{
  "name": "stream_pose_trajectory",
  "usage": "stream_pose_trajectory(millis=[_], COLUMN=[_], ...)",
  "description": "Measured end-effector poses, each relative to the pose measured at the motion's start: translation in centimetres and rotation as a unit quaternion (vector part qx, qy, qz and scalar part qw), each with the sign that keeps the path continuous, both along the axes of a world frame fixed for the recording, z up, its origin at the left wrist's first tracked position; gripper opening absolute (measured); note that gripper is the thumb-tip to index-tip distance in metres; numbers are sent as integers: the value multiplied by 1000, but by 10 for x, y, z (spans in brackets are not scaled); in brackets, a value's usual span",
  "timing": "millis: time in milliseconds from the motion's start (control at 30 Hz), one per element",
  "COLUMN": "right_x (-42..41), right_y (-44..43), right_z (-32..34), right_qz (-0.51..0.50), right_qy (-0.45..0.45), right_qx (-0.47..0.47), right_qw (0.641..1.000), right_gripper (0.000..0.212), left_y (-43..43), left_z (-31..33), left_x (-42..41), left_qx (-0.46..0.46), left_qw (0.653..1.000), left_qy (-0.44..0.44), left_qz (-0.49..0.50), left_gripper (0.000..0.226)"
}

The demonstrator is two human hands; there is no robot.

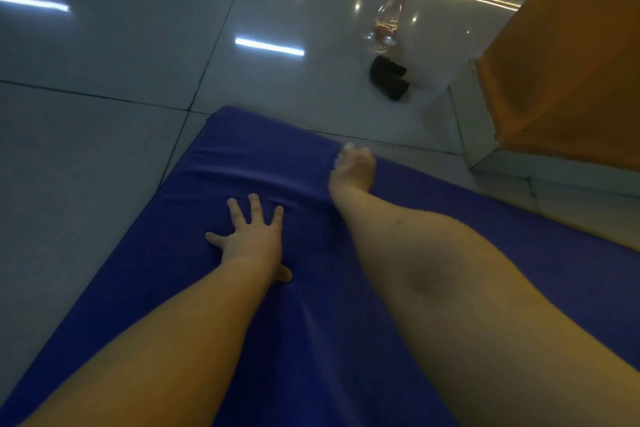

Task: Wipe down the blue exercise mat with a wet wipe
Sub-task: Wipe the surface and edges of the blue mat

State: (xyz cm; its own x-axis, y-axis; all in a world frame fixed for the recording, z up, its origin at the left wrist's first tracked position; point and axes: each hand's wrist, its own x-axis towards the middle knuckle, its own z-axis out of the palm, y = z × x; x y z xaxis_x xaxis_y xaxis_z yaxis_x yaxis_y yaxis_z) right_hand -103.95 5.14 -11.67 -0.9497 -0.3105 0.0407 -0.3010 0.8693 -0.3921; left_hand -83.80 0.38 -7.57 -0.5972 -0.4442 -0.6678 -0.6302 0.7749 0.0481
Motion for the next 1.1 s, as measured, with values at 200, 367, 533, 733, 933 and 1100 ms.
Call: stream_pose_trajectory(millis=[200,367,533,733,933,1100], right_x=[41,-6,-47,15,82,22], right_y=[-61,26,123,22,-34,68], right_z=[-4,-9,3,-1,3,0], right_qz=[215,131,-98,-17,247,107], right_qy=[-11,40,7,-6,-15,12], right_qx=[-19,14,64,-6,-22,15], right_qw=[976,990,993,1000,969,994], right_gripper=[20,25,26,21,33,25], left_y=[-2,-2,-1,-1,-2,-2], left_z=[-2,-2,0,-2,-3,-1], left_x=[1,1,0,-1,0,1], left_qx=[5,-3,-5,-2,7,-11], left_qw=[1000,1000,1000,1000,1000,1000], left_qy=[4,-1,-2,0,10,4], left_qz=[1,0,-3,0,6,-1], left_gripper=[127,130,131,130,125,130])
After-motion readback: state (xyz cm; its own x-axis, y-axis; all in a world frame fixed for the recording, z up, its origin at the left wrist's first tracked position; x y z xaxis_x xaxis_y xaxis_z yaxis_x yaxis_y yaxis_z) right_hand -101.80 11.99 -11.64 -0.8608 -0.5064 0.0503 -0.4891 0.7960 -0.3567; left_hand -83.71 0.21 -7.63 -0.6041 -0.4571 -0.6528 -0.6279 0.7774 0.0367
